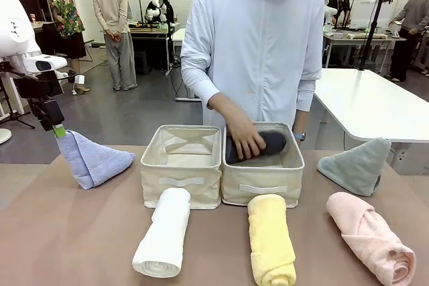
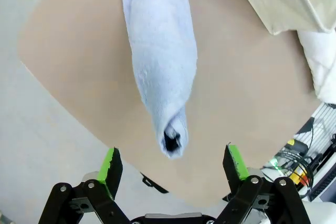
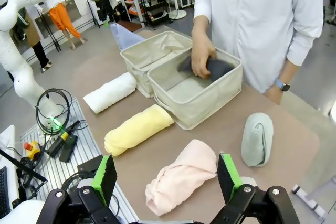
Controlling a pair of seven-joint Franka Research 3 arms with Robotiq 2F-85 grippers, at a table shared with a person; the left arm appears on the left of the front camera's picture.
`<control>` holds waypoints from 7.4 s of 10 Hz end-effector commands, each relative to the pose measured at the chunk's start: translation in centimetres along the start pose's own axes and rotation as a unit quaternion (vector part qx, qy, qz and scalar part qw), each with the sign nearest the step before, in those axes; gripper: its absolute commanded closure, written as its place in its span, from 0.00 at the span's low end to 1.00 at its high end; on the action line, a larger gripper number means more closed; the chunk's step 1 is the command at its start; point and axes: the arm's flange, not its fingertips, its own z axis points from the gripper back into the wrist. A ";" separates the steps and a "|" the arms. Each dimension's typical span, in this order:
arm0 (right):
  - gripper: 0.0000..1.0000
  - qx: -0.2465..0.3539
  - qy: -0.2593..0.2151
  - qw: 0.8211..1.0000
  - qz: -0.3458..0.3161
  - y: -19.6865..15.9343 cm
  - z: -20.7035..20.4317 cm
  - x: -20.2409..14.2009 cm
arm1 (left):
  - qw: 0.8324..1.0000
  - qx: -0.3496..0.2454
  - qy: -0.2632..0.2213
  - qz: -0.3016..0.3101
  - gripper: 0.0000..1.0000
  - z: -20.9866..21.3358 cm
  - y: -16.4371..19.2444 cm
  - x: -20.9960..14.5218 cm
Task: Sort the towels based on their folding style.
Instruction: Pick up one triangle-folded towel and place it in the left Fabric basket.
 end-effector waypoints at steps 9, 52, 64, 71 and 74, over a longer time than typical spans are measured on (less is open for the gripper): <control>0.00 0.006 -0.013 1.000 0.009 -0.1 0.0 0.3 | 0.999 0.020 -0.036 -0.026 1.00 -4.7 0.5 1.4; 0.00 0.006 -0.013 1.000 0.009 -0.1 0.0 0.3 | 0.908 0.081 0.058 -0.408 0.85 21.8 -23.0 2.0; 0.00 0.006 -0.013 1.000 0.009 -0.1 0.0 0.3 | 0.887 0.057 0.037 -0.456 0.85 13.9 -25.2 14.3; 0.00 0.006 -0.013 1.000 0.009 -0.1 0.0 0.3 | 0.859 0.103 0.052 -0.499 0.85 5.5 -25.3 21.3; 0.00 0.006 -0.013 1.000 0.009 -0.1 0.0 0.3 | 0.869 0.092 0.039 -0.484 0.85 3.3 -25.6 22.1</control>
